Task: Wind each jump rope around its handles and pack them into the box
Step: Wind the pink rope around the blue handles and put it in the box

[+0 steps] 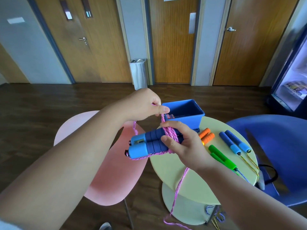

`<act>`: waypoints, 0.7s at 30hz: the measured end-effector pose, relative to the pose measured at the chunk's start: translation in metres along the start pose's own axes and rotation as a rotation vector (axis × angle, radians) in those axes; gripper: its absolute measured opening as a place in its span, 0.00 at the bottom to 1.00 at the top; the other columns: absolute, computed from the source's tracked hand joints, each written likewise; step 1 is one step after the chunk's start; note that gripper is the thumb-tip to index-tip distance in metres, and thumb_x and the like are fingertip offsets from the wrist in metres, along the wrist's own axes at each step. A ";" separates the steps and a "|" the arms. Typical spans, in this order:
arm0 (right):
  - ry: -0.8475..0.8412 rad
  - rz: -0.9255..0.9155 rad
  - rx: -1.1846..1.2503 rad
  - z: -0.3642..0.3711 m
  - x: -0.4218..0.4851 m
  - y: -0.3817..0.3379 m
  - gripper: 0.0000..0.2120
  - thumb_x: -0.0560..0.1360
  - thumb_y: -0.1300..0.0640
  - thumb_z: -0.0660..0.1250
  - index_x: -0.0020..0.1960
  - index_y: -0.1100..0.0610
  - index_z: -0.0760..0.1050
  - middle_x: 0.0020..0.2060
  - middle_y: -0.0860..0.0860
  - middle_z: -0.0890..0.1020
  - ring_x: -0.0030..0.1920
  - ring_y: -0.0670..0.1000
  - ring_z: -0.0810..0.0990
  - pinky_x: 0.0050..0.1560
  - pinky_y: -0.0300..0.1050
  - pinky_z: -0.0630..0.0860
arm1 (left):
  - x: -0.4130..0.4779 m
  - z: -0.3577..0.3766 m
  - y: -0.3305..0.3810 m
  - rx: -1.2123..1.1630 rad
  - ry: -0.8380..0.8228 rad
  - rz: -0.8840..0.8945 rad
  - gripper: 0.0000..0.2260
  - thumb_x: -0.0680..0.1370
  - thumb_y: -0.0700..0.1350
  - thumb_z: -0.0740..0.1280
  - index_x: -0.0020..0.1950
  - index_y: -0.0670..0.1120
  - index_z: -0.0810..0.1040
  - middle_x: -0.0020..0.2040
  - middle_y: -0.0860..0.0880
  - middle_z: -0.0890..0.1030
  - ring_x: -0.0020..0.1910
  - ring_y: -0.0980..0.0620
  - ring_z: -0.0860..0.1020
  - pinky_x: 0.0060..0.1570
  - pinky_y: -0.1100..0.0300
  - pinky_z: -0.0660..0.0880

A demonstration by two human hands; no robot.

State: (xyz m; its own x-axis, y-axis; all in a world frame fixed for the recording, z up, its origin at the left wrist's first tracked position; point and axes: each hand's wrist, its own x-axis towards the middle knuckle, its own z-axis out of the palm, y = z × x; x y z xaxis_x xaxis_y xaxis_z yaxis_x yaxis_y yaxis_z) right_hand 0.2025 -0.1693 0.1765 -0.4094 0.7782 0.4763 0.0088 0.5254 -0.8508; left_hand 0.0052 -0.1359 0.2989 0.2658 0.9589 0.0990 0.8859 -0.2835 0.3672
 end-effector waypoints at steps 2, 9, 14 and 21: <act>-0.021 0.026 0.012 -0.004 0.000 -0.001 0.11 0.80 0.58 0.71 0.62 0.53 0.78 0.53 0.52 0.81 0.47 0.49 0.81 0.45 0.43 0.80 | 0.002 0.001 -0.001 -0.021 -0.020 0.014 0.19 0.78 0.62 0.70 0.38 0.48 0.85 0.32 0.49 0.78 0.35 0.48 0.76 0.36 0.52 0.71; 0.092 -0.008 0.201 -0.004 -0.002 -0.015 0.08 0.81 0.66 0.66 0.57 0.56 0.78 0.41 0.47 0.77 0.36 0.42 0.74 0.37 0.35 0.73 | 0.001 0.014 -0.028 -0.546 -0.094 -0.093 0.14 0.70 0.59 0.77 0.41 0.49 0.84 0.29 0.52 0.72 0.28 0.53 0.67 0.30 0.57 0.66; 0.274 0.045 0.289 -0.006 0.015 -0.026 0.06 0.82 0.64 0.65 0.56 0.55 0.78 0.42 0.45 0.79 0.36 0.40 0.77 0.35 0.34 0.74 | -0.010 0.080 -0.058 -1.339 0.352 -0.198 0.15 0.76 0.46 0.76 0.43 0.33 0.83 0.23 0.52 0.77 0.21 0.58 0.74 0.30 0.69 0.70; 0.337 0.095 0.127 -0.018 0.031 -0.007 0.06 0.82 0.58 0.67 0.59 0.53 0.75 0.43 0.43 0.79 0.41 0.42 0.79 0.40 0.39 0.78 | -0.060 0.145 0.012 -1.102 -0.249 -0.304 0.15 0.87 0.49 0.59 0.57 0.42 0.83 0.33 0.47 0.72 0.27 0.52 0.65 0.29 0.60 0.68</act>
State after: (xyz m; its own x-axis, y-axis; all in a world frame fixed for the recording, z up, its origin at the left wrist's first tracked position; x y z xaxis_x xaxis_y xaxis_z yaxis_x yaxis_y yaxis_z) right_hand 0.2061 -0.1424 0.2014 -0.0886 0.9021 0.4223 -0.0894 0.4150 -0.9054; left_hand 0.0549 -0.1985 0.1637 0.2747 0.9228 -0.2700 0.1494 0.2364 0.9601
